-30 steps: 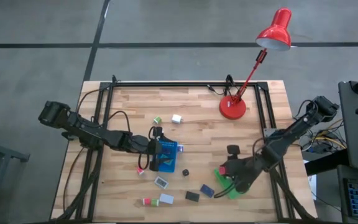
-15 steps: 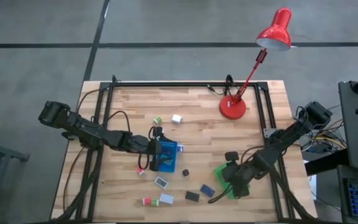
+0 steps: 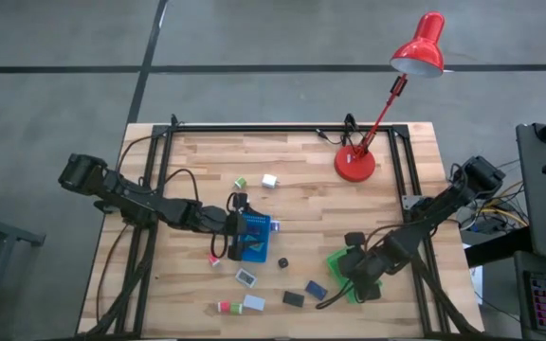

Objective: Pick & Place Office items
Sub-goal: Put the pink charger adapter into the green bin, then put the violet digital clock into the blue bin

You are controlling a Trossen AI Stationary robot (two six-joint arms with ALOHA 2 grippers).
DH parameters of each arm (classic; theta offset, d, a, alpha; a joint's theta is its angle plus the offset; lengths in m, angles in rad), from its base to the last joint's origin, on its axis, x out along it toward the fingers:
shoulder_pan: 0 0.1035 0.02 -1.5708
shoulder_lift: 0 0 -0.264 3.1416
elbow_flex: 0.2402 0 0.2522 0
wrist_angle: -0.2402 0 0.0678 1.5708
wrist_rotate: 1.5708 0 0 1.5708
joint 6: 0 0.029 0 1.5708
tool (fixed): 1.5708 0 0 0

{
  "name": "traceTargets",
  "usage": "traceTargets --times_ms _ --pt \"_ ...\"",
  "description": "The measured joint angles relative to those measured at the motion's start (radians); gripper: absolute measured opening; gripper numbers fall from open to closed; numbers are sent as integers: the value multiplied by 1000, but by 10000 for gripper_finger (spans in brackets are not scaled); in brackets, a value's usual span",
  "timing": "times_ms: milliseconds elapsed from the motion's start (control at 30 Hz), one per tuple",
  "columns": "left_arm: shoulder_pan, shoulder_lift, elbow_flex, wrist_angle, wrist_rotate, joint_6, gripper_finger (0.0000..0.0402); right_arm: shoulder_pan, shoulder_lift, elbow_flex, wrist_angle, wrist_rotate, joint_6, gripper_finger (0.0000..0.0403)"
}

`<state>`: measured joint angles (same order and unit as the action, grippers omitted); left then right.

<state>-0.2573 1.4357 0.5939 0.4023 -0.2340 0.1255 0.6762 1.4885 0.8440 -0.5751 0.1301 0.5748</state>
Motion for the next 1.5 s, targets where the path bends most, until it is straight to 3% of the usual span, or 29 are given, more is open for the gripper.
traceTargets --times_ms 600,867,1267,1500 --pt "0 0 -2 0 0 -3 346 0 2 0 2 0 51 147" --pt "0 0 -7 0 0 -3 346 0 1 0 3 1 90 225" --pt "0 0 -8 0 0 -3 346 0 1 9 0 1 126 228" --pt "0 0 -8 0 0 -2 346 0 0 135 -63 3 106 230"
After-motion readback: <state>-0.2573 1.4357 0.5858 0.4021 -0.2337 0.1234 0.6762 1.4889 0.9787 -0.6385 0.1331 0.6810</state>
